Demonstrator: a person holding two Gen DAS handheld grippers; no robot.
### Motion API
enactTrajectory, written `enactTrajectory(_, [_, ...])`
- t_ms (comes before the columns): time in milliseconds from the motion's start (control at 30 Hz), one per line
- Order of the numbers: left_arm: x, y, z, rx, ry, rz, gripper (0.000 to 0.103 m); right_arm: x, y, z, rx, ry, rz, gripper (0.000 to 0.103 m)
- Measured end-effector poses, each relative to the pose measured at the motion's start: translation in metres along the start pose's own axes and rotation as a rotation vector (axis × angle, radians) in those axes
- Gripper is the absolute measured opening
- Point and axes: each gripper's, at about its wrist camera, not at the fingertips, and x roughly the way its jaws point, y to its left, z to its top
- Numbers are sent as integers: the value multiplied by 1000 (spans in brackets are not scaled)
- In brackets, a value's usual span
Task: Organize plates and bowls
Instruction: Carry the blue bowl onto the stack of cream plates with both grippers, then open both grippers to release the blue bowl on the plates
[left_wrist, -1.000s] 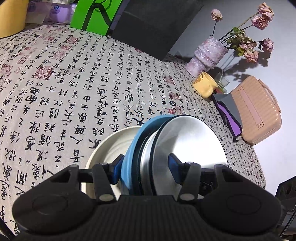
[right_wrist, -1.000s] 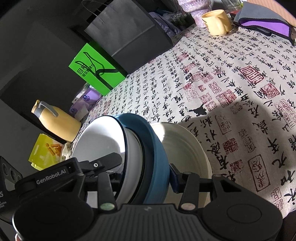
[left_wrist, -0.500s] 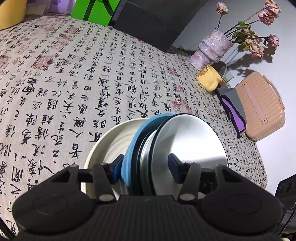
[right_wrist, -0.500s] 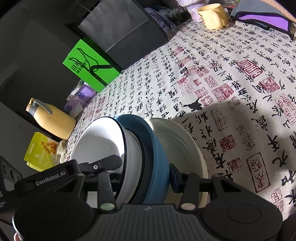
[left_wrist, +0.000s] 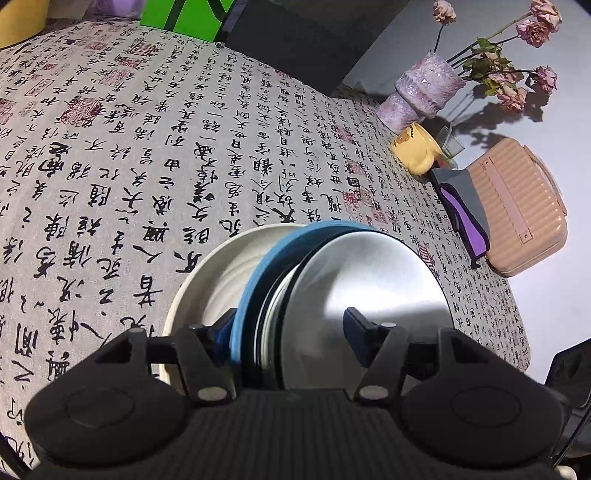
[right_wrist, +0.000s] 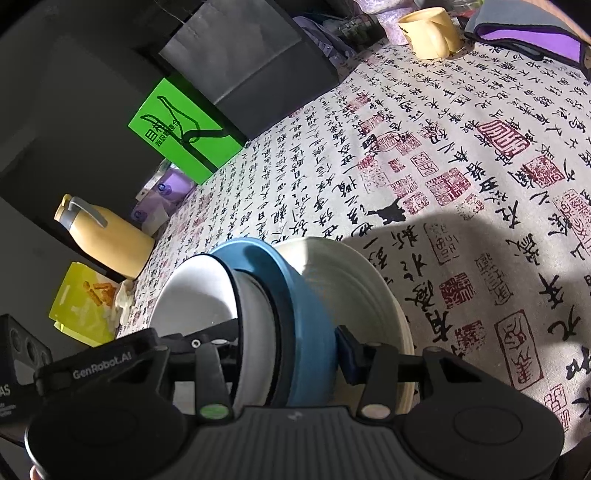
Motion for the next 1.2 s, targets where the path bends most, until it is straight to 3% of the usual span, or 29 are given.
enactTrajectory(133, [-4, 0, -1, 4, -13, -3, 63, -1, 0, -1, 0, -1, 3, 45])
enactTrajectory(467, [-18, -2, -3, 33, -66, -9, 80, -3, 1, 0, -21, -2, 14, 48])
enactTrajectory(800, [-39, -7, -10, 74, -153, -20, 102, -27, 3, -1, -70, -82, 47, 77])
enactTrajectory(1067, [-72, -12, -31, 143, -324, -17, 103, -50, 12, -16, -194, -167, 55, 91])
enactTrajectory(1133, [-81, -13, -40, 165, -375, -7, 103, -58, 19, -24, -267, -214, 45, 101])
enactTrajectory(1200, [-89, -13, -51, 179, -436, 11, 103, -67, 25, -33, -336, -271, 20, 103])
